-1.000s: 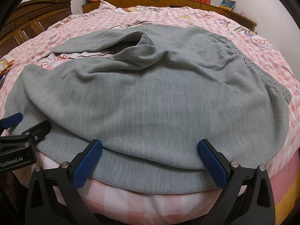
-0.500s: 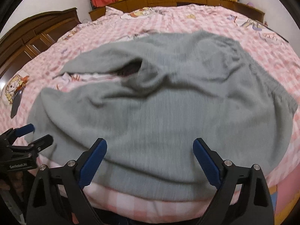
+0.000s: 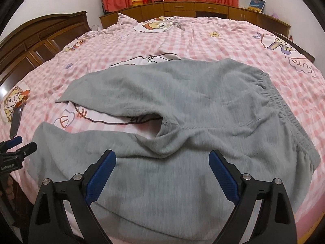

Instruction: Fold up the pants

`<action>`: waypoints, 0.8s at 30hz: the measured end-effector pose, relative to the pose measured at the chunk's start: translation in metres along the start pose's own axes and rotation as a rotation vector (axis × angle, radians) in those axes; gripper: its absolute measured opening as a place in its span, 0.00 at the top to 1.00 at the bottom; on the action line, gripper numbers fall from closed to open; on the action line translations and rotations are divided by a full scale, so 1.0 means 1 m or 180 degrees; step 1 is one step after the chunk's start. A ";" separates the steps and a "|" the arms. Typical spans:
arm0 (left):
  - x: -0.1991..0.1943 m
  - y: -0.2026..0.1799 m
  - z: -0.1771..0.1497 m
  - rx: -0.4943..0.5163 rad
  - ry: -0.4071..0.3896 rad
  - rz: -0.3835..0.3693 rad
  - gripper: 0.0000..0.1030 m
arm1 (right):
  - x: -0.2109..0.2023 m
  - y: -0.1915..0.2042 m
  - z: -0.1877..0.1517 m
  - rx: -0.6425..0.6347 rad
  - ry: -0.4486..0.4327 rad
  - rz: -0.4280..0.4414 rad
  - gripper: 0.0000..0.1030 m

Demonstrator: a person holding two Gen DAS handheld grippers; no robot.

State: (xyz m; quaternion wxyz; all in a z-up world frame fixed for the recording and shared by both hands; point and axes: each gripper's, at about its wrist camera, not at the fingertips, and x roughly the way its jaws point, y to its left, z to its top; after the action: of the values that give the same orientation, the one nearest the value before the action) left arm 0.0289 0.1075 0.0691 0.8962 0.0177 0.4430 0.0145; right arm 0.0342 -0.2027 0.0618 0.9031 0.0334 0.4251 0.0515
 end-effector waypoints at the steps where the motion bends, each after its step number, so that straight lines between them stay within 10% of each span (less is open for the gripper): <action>1: 0.001 0.002 0.001 0.0000 0.0004 0.0010 0.00 | 0.001 0.000 0.001 -0.0002 0.0004 -0.0008 0.08; 24: 0.045 0.041 0.005 -0.0458 -0.0008 -0.0078 0.00 | 0.052 -0.005 0.018 -0.0055 0.0313 -0.0156 0.22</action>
State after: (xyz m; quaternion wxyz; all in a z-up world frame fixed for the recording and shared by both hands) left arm 0.0602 0.1506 0.0386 0.8958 -0.0522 0.4399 0.0352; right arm 0.0818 -0.2017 0.0328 0.8823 0.0126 0.4692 0.0346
